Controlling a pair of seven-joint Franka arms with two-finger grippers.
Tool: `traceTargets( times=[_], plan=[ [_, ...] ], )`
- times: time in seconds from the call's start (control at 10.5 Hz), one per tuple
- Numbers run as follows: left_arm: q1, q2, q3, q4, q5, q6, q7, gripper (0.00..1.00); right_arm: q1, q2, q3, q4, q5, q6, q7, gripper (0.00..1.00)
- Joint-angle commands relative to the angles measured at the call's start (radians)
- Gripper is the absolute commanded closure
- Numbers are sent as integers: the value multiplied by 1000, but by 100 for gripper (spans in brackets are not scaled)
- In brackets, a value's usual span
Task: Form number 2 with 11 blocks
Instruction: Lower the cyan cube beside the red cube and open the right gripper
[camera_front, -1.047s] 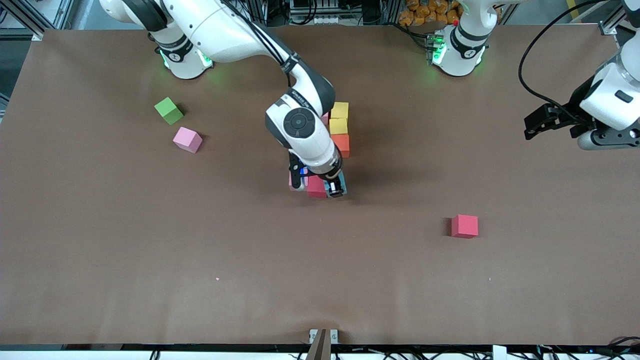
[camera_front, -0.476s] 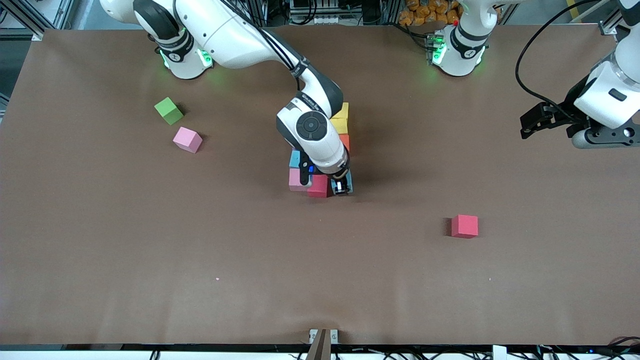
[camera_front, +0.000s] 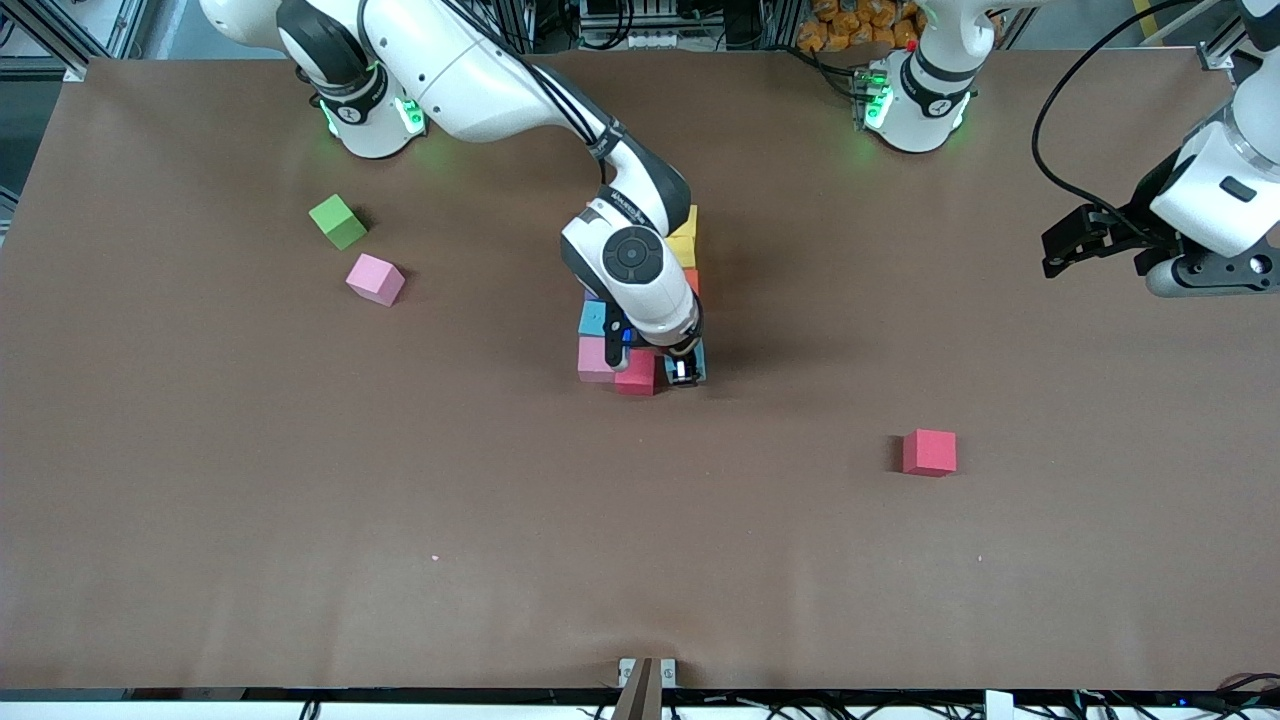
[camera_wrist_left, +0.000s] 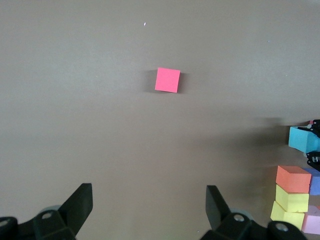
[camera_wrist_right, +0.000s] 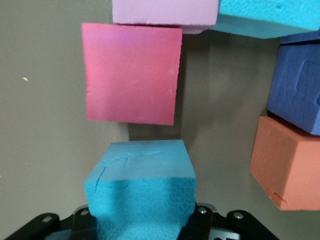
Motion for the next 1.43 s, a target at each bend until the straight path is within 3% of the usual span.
traceTargets(
  times=[0.0,0.86,0.95,1.14,1.33],
  plan=[
    [9,-15,-7,3,8,-7,1,0,10,28,-13,27,-7,-12,27,82],
    [11,-24,1,43,-11,-8,6,0,-4,47,-26,21,-21,-10,27,81],
    [11,-24,2,43,-5,-8,13,0,0,50,-30,21,-23,-10,27,74],
    [11,-24,2,43,0,-8,14,0,0,50,-33,21,-23,-12,27,0],
    [11,-24,5,43,6,-8,12,0,-2,47,-33,22,-21,-12,27,0]
  ],
)
